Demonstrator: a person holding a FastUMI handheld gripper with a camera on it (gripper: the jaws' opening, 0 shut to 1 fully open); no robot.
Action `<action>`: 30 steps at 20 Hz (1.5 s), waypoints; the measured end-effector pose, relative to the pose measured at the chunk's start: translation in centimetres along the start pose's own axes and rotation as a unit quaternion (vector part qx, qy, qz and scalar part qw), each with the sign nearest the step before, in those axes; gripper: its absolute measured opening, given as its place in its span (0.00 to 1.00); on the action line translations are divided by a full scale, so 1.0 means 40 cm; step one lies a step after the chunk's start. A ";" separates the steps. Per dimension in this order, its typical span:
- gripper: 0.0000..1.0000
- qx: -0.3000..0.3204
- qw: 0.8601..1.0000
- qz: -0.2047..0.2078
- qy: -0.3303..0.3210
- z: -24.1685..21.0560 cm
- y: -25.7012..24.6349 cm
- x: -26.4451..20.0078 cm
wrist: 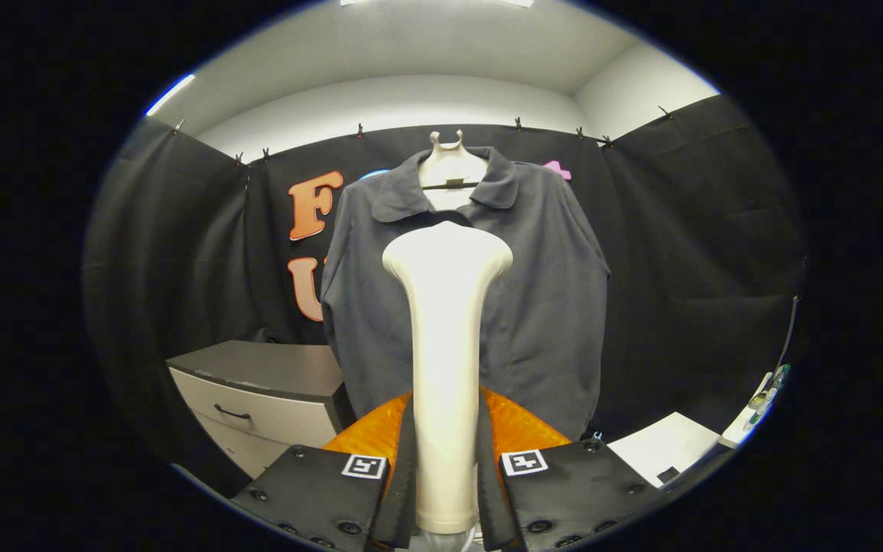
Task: Iron the clothes twice with a garment steamer, once on the left side and once on the right side.
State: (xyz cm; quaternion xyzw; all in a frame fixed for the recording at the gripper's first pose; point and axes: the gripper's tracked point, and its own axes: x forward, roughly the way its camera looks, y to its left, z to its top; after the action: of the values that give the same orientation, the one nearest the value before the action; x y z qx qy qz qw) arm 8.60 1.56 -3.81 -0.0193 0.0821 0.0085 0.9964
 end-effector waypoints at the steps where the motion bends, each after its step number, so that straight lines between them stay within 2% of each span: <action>1: 0.41 0.003 1.000 -0.009 -0.006 0.021 -0.028 0.007; 7: 0.41 -0.002 0.998 -0.054 -0.013 0.075 -0.191 0.098; 11: 0.41 0.002 0.998 -0.056 -0.006 0.085 -0.236 0.160; 21: 0.41 0.010 0.999 -0.047 0.013 0.054 -0.253 0.271; 30: 0.41 0.001 0.998 -0.049 0.025 0.001 -0.260 0.277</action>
State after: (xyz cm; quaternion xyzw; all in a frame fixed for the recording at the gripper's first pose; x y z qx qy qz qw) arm 19.73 -8.68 -5.20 -0.0230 0.1056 -0.0409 0.9933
